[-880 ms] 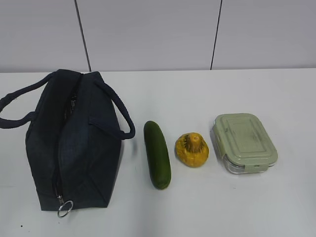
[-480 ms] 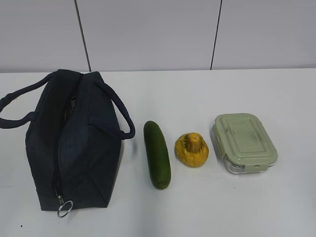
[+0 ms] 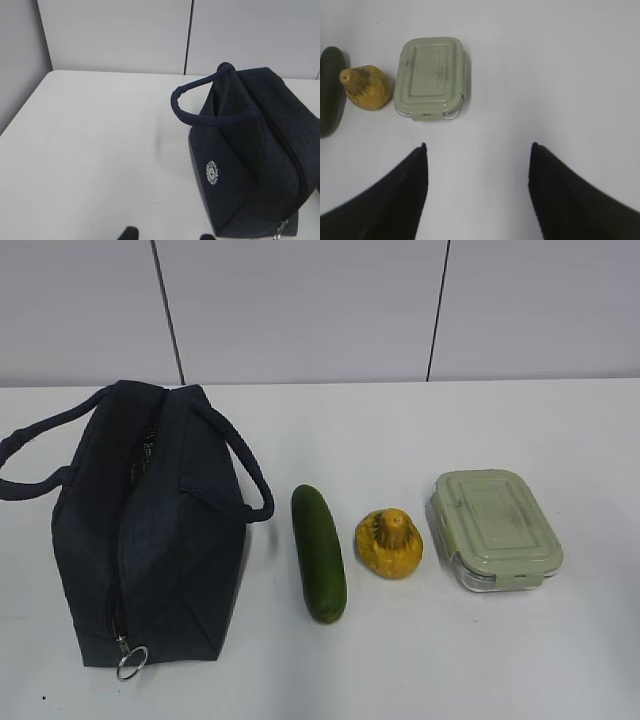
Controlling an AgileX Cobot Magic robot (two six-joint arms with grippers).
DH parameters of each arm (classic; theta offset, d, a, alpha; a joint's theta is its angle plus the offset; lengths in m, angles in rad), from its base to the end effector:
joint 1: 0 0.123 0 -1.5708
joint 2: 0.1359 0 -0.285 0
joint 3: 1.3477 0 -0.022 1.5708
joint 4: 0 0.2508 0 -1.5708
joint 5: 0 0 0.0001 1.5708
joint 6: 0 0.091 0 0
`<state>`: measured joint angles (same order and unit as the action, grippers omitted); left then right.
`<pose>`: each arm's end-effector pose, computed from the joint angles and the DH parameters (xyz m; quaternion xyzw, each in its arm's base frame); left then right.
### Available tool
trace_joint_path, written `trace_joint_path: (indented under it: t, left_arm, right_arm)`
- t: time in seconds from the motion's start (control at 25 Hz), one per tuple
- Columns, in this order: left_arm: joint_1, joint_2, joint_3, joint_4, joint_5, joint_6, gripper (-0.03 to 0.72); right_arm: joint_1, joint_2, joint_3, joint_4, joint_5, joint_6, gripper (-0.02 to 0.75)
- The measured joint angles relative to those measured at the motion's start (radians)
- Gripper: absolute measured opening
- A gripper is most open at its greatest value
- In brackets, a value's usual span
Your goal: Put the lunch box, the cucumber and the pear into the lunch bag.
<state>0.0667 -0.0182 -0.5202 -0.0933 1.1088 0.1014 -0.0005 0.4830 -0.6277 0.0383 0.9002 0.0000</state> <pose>-0.0117 -0.0084 0.2791 0.0186 0.8546 -0.0029 0.5189 0.0782 0.0027 0.3110 0.0044 0.8997 0.0186 0.4360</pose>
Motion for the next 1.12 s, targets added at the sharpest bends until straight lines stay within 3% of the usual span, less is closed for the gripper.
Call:
trace_joint_path:
  t: [0.4,0.64,0.84,1.12]
  left_arm:
    - [0.0,0.0,0.0,0.0,0.0,0.0,0.238]
    - [0.0,0.0,0.0,0.0,0.0,0.0,0.238]
    - [0.0,0.0,0.0,0.0,0.0,0.0,0.238]
    - [0.0,0.0,0.0,-0.001,0.0,0.0,0.238]
  right_arm:
    - [0.0,0.518,-0.263,0.045,-0.067,0.0,0.509]
    - [0.0,0.835,-0.501,0.089,0.006,-0.08,0.494]
    - [-0.03,1.051,-0.674,0.22,0.095,-0.194,0.492]
    - [-0.181,1.243,-0.736,0.521,0.203,-0.42,0.477]
